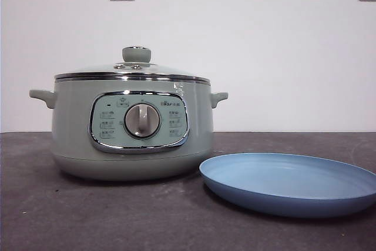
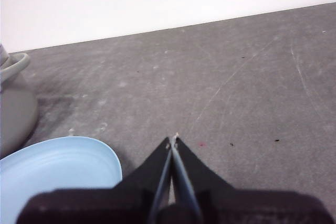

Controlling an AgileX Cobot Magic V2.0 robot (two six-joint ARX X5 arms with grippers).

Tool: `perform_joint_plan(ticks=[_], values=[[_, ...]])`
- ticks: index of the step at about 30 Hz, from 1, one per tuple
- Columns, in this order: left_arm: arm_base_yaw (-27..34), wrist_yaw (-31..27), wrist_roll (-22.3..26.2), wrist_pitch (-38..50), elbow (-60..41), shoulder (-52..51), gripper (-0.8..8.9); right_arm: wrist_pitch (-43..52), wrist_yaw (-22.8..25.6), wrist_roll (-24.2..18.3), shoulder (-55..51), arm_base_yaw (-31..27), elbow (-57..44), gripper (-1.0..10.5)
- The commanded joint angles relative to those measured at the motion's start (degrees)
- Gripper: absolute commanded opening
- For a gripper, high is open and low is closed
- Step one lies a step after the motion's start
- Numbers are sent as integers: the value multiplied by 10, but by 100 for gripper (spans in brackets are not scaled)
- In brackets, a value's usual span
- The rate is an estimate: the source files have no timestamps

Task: Take the potato out from the steamer,put the potato on the plate,close the lid

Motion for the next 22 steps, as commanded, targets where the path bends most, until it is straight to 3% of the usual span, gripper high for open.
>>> perform_joint_plan(ticks=[1,7,10,13,17,22], values=[[1,23,-30,2,-9,-1,-3,-3,-1,10,-2,1,-6,0],[1,88,-105,5,-9,-1,-3,-3,-4,128,-2,1,-6,1],[1,113,-132,8,-8,-1,-4,-3,-6,158,-2,1,-5,-3],[1,144,-183,6,0,-1,-8,-3,-39,194,-2,1,2,-12],[1,162,-203,-9,30,-1,-8,-5,-68,223,8,1,29,-12],[1,162,-203,-73,96,7,-8,-28,-84,224,48,2,93,-12]])
